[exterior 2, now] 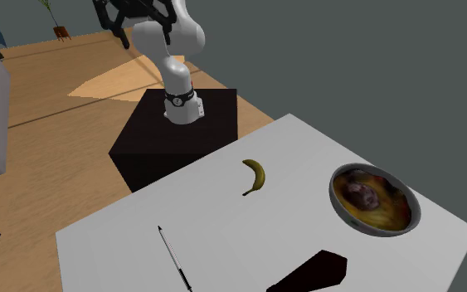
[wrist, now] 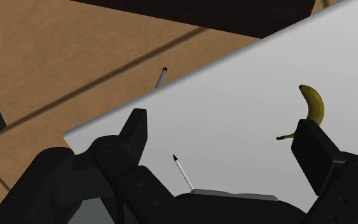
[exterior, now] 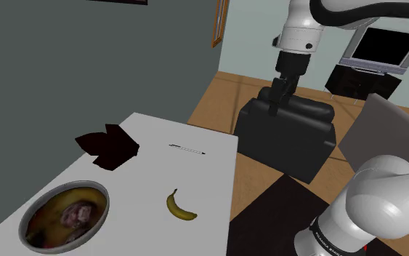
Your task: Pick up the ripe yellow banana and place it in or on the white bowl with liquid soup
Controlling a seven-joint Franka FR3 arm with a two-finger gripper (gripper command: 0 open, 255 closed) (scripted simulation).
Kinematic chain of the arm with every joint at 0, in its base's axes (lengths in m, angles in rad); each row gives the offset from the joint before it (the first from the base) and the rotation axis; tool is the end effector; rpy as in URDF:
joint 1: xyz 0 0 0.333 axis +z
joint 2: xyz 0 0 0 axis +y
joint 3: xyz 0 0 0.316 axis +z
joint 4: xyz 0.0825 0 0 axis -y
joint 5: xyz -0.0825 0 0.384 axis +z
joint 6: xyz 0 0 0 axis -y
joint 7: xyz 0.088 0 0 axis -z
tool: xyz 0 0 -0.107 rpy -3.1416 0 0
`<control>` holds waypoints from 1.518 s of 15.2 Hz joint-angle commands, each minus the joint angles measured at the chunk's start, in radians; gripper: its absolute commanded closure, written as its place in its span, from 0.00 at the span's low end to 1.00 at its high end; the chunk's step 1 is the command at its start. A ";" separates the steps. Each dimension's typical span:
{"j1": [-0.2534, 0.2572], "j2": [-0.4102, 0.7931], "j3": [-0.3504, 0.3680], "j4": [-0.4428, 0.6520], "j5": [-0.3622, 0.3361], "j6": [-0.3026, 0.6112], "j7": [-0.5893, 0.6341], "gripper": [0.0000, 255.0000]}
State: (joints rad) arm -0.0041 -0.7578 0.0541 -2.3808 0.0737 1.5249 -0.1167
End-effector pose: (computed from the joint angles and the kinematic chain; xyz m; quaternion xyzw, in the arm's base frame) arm 0.3070 0.0277 0.5661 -0.9958 -0.0747 0.0486 0.0203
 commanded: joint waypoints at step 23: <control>0.135 0.424 0.338 -0.252 0.228 0.799 0.251 0.00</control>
State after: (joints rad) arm 0.1281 -0.3753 0.3734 -2.6401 0.3003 2.2794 0.1187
